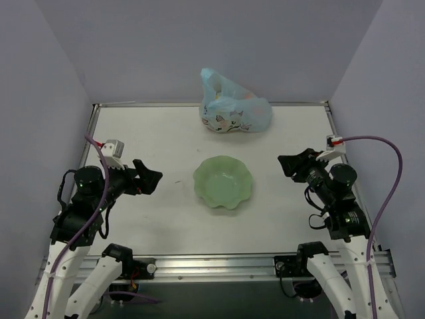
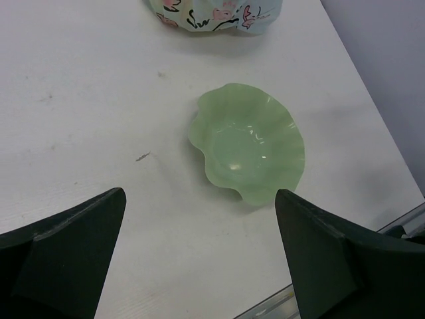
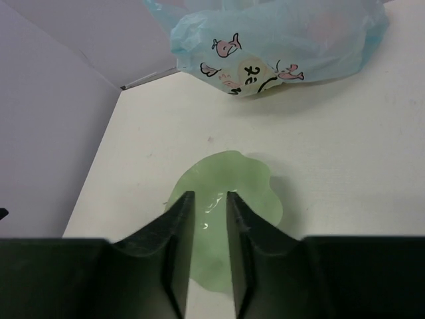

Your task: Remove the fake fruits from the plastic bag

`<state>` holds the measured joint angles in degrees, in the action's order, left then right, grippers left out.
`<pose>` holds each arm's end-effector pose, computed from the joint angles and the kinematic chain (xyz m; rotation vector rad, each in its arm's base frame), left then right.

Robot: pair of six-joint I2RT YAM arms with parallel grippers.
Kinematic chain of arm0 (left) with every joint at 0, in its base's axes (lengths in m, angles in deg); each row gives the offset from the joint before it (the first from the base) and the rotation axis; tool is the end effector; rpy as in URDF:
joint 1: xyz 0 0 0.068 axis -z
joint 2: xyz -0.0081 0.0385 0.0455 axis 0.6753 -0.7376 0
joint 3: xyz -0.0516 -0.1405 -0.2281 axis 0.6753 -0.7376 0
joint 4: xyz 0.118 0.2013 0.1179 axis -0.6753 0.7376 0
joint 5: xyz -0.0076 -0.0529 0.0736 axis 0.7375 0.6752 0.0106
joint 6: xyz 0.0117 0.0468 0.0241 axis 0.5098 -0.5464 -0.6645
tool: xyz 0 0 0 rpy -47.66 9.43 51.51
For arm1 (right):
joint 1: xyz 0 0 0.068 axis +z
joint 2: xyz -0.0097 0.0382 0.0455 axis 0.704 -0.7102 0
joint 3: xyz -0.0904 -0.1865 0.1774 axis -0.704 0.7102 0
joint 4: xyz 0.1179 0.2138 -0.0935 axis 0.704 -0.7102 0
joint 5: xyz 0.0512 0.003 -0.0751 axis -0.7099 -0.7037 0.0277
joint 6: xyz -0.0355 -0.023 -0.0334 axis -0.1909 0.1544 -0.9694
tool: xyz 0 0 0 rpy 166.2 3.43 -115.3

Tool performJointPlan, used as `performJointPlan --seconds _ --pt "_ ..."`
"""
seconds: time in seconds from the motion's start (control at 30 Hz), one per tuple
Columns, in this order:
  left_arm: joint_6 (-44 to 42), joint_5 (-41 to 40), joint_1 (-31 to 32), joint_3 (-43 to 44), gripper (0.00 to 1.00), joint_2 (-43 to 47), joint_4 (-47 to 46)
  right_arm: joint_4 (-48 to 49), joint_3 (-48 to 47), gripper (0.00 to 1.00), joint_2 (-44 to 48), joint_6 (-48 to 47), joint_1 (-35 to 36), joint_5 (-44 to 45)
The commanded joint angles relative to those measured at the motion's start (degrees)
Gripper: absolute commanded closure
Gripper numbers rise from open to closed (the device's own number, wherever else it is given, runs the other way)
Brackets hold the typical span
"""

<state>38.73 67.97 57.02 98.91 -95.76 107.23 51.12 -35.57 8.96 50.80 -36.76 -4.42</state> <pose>0.1201 -0.0435 0.3736 0.0784 1.8638 -0.7965 0.1364 0.0306 0.3636 0.0321 1.5534 0.7740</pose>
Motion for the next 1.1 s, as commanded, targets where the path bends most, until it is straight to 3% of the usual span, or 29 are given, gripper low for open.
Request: performJointPlan --seconds 0.0,0.07,0.1,0.27,0.33,0.43,0.47,0.57,0.8,1.0,1.07 --pt "-4.15 -1.51 -0.40 -0.34 0.06 1.20 0.83 3.89 -5.19 0.82 -4.88 0.52 0.62 -1.23" --pt "-5.65 -0.99 -0.40 -1.13 0.06 1.12 1.88 6.95 -7.22 0.98 -8.73 0.26 0.97 -0.53" --pt "-6.44 -0.55 -0.40 -1.48 0.06 1.29 1.97 7.84 -7.92 1.00 -10.32 0.08 1.32 0.08" --pt "-5.92 -0.80 -0.57 -2.36 0.06 2.96 1.62 11.37 -16.68 0.96 -24.79 -4.82 6.59 6.92" --pt "-5.74 -1.33 -0.75 -2.54 0.06 2.88 1.71 12.24 -20.21 0.89 -29.65 -8.07 9.57 9.22" --pt "-4.69 -0.02 -0.92 -3.24 0.06 2.00 1.80 11.89 -28.47 0.63 -39.58 -16.42 14.85 13.97" --pt "-4.43 0.42 -0.92 -3.51 0.06 1.82 1.71 11.55 -30.58 0.50 -44.83 -18.35 15.82 13.98" --pt "-3.99 0.16 -1.01 -3.42 0.06 0.59 2.06 9.35 -39.81 0.35 -54.77 -25.13 16.44 11.88" --pt "-3.55 -0.46 -0.92 -2.37 0.06 -4.94 2.59 5.13 -56.25 0.19 -69.91 -37.17 18.38 12.13" --pt "3.04 2.53 -0.83 -3.95 0.06 -8.81 -4.34 2.23 -65.75 0.18 -80.81 -40.26 18.38 15.82" --pt "4.88 3.49 -0.83 -3.07 0.06 -10.91 -7.16 2.23 -66.63 0.42 -81.79 -39.56 18.38 15.47"
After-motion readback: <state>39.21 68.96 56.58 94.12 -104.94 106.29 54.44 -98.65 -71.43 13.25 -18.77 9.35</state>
